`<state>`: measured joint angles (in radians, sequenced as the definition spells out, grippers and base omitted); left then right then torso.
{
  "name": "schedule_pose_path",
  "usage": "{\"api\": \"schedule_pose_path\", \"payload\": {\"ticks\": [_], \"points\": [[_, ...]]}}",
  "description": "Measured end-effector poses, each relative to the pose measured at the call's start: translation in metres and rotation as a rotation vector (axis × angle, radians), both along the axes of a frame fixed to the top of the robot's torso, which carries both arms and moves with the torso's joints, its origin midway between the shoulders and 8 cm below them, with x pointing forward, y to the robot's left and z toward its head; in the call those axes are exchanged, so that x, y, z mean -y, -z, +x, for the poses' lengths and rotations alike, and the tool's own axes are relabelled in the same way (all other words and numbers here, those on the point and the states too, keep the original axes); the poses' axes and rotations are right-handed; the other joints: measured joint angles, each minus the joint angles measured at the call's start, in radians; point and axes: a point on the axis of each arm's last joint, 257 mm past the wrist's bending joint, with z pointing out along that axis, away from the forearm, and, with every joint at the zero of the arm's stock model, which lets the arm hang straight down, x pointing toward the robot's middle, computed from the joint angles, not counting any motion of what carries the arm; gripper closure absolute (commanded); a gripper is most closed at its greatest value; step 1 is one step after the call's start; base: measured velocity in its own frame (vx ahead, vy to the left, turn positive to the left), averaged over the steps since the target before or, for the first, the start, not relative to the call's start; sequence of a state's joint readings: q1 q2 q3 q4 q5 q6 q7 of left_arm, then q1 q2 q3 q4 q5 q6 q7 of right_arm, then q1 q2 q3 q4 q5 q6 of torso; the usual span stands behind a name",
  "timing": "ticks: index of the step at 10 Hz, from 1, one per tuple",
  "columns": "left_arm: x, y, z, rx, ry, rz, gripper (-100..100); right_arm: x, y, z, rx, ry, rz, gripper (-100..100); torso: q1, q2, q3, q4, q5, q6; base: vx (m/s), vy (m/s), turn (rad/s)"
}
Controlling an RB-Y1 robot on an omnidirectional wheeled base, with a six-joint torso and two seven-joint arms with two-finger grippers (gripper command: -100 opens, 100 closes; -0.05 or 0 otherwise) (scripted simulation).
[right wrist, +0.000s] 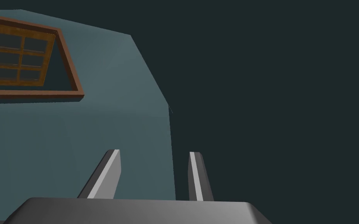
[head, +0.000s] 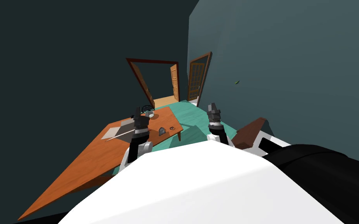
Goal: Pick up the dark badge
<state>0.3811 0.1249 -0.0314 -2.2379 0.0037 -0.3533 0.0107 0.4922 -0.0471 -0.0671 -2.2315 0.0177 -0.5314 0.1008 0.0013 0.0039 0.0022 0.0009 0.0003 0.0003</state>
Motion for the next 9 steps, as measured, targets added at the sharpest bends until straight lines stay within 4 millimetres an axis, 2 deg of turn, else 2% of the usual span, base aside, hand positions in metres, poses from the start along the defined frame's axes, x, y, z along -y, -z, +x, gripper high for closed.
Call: {"api": "schedule_pose_path", "payload": {"ticks": [4,9], "points": [[-0.004,0.031,0.037,-0.114,-0.009,0.018,-100,0.000,0.000,0.000,0.000,0.000,0.000,0,-0.001,0.000,0.000,0.000,0.000,0.000,-0.054,-0.002,-0.091],[-0.008,0.069,0.072,-0.244,-0.020,0.027,-100,0.000,0.000,0.000,0.000,0.000,0.000,0,-0.001,-0.002,-0.001,0.000,0.000,-0.001,-0.036,0.005,-0.088]]}}
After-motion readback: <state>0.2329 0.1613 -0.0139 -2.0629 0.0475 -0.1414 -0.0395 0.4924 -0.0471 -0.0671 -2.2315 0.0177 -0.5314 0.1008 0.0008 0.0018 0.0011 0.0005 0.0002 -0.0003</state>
